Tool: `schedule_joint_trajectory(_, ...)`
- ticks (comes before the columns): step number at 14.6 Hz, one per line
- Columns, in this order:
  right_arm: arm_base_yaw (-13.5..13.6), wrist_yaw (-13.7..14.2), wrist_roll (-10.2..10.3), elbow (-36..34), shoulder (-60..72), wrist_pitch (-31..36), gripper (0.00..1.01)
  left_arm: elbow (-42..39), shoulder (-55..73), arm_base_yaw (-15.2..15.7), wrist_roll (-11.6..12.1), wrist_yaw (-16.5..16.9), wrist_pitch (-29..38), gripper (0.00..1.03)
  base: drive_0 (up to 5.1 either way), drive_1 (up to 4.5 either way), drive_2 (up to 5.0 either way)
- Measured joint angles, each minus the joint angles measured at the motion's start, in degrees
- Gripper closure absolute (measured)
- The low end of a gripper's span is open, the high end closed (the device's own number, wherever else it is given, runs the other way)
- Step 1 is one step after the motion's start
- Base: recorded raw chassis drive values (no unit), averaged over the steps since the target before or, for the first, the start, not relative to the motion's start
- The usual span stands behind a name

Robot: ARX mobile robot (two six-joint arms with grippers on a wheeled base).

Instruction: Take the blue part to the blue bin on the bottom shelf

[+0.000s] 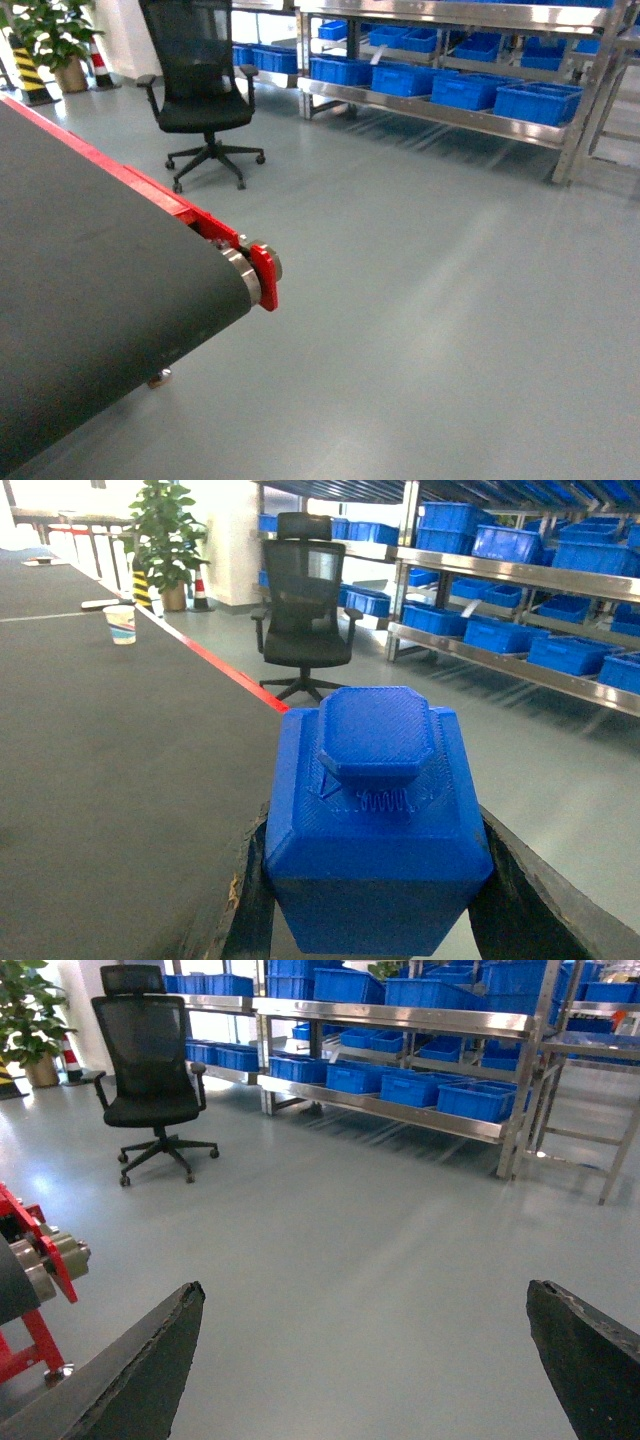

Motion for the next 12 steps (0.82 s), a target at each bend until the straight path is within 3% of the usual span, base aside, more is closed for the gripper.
schedule_joint_trajectory(12,0.0,0.0,0.0,0.0,0.0,0.0,0.03,0.0,-0.02,0.0,0.0,0.0,0.0,0.58,-1.6,-1.56,-1.6)
